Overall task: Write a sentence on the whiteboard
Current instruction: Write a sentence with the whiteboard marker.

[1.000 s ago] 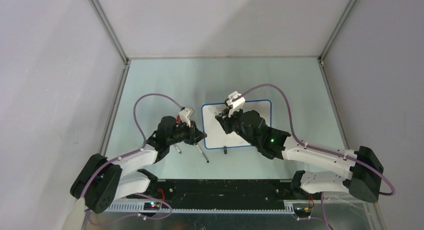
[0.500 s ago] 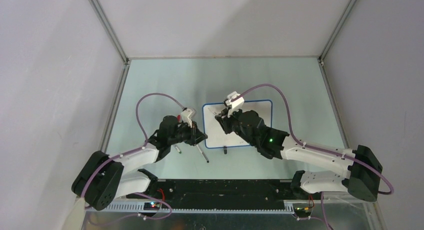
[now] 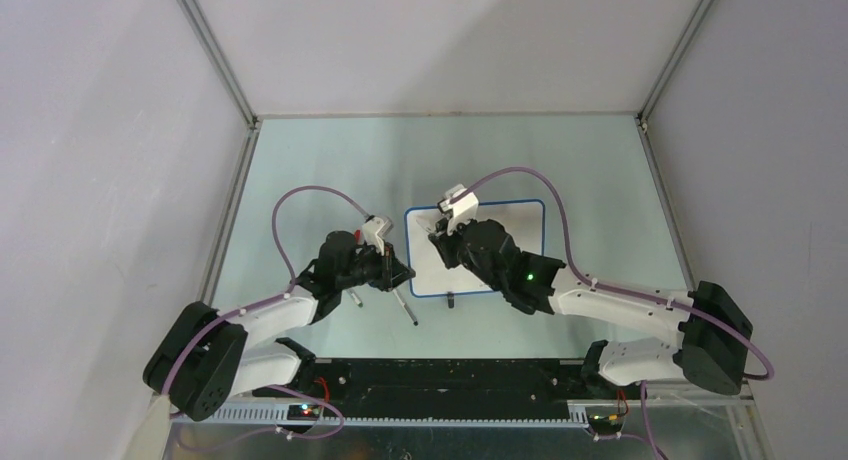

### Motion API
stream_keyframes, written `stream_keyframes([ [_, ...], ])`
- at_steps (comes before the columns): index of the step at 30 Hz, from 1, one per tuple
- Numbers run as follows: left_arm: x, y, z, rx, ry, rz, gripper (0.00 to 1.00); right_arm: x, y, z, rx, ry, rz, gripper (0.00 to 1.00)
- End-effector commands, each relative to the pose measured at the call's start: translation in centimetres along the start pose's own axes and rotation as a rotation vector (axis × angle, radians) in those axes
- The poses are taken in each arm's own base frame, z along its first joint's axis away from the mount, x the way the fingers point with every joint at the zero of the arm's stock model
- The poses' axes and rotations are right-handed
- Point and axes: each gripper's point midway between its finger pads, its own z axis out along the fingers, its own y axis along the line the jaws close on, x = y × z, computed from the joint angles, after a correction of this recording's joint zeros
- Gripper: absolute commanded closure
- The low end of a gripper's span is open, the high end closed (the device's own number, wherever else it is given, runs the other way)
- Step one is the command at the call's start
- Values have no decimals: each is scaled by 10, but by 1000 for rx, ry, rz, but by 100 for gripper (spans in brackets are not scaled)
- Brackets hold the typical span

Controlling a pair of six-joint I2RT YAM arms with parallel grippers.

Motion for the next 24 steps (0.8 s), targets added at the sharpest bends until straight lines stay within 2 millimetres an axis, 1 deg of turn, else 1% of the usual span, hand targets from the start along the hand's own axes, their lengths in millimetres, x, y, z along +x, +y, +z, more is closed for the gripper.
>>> stream_keyframes([
  [1, -18, -4, 2, 8, -37, 64, 85, -27, 4, 3, 13, -51, 26, 100],
  [9, -17, -4, 2, 6, -37, 63, 85, -29, 4, 6, 26, -48, 30, 100],
  [24, -18, -4, 2, 5, -38, 63, 85, -23, 1, 16, 50, -16, 22, 100],
])
